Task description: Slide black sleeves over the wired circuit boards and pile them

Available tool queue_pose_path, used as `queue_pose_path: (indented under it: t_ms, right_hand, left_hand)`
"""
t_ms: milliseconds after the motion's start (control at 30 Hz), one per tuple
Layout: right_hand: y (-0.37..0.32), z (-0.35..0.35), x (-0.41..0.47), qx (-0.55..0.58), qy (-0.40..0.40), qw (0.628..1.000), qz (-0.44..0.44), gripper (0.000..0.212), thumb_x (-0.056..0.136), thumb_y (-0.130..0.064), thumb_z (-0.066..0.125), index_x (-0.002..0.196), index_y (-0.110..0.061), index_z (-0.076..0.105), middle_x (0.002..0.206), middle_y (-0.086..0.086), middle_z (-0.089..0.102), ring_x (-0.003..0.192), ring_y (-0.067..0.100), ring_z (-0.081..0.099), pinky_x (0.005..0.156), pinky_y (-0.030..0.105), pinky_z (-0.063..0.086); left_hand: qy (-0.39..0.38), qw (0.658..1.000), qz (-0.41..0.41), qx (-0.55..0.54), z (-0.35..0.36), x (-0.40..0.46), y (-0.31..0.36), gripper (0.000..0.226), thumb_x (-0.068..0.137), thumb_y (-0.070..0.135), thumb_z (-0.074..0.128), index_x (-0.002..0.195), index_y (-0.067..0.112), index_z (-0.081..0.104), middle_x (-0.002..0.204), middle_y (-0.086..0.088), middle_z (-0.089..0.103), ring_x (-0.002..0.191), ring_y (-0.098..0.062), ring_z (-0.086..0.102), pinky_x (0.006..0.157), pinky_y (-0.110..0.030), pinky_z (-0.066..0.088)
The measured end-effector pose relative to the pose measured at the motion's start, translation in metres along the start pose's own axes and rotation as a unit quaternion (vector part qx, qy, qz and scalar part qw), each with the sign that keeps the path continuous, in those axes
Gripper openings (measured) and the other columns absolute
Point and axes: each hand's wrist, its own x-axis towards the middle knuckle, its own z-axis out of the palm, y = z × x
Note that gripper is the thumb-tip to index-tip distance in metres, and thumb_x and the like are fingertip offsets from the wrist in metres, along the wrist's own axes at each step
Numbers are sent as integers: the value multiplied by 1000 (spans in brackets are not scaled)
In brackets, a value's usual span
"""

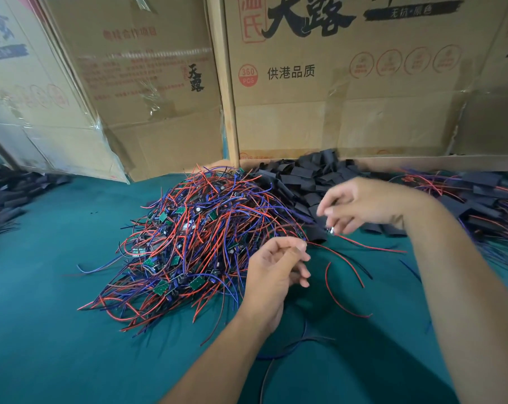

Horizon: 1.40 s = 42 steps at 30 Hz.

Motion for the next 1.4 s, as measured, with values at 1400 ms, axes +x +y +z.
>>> queue_pose_path:
  t_ms: [1400]
  right_hand:
    - [29,33,93,-170,242,955,-22,14,90,-36,60,85,-23,62,75,-4,68,74,18,63,63,29,48]
  left_hand:
    - [-265,958,-103,-28,-3,-12,9,27,97,8,57,124,5,62,115,-16,70,98,-27,71,85,-31,56]
